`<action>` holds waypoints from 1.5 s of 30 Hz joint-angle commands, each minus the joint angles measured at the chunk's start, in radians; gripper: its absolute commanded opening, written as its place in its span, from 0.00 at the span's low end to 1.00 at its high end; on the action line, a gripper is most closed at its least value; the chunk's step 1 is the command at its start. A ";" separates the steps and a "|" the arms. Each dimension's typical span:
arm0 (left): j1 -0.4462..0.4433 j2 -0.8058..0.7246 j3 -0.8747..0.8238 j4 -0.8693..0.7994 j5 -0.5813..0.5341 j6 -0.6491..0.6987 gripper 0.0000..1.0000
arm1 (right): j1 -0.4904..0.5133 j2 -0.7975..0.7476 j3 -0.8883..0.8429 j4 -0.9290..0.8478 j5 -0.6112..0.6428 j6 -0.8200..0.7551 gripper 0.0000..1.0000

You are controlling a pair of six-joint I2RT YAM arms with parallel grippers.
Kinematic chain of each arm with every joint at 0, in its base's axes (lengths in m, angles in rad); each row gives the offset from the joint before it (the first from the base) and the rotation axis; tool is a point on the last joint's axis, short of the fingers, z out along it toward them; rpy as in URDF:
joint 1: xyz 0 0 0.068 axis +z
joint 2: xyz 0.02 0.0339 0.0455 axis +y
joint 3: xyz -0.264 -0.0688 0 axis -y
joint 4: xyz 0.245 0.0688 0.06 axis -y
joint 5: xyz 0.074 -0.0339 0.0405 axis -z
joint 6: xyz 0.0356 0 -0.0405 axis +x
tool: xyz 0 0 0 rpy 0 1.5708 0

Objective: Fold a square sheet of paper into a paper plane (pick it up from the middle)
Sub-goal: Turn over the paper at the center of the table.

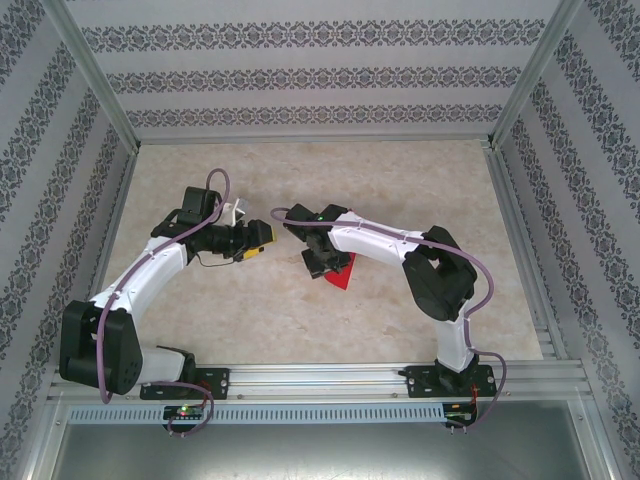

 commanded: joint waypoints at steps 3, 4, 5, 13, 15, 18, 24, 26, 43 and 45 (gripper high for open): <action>0.012 -0.012 -0.010 -0.025 0.024 0.026 0.64 | 0.012 0.008 0.066 0.005 -0.007 -0.064 0.48; 0.013 -0.012 -0.013 -0.026 0.022 0.028 0.64 | 0.010 0.010 0.070 0.007 -0.015 -0.070 0.49; 0.014 -0.014 -0.013 -0.030 0.018 0.031 0.64 | 0.010 0.006 0.066 0.019 -0.023 -0.072 0.50; 0.024 -0.008 -0.026 -0.038 0.022 0.052 0.64 | -0.018 -0.047 0.007 0.071 -0.040 -0.020 0.50; 0.026 -0.004 -0.026 -0.034 0.023 0.052 0.64 | -0.028 -0.093 -0.042 0.109 -0.051 0.013 0.52; 0.026 0.011 -0.025 -0.030 0.026 0.057 0.64 | -0.032 -0.153 -0.110 0.157 -0.054 0.063 0.56; 0.028 0.031 -0.023 -0.024 0.016 0.068 0.63 | -0.031 -0.219 -0.241 0.361 -0.109 0.178 0.65; 0.029 0.040 -0.025 -0.002 0.022 0.056 0.63 | -0.033 -0.206 -0.243 0.391 -0.131 0.195 0.66; 0.030 0.036 -0.022 0.003 0.018 0.064 0.63 | -0.060 -0.067 -0.185 0.382 -0.115 0.281 0.61; 0.029 0.034 -0.020 -0.002 0.016 0.067 0.63 | -0.068 -0.061 -0.191 0.385 -0.113 0.288 0.56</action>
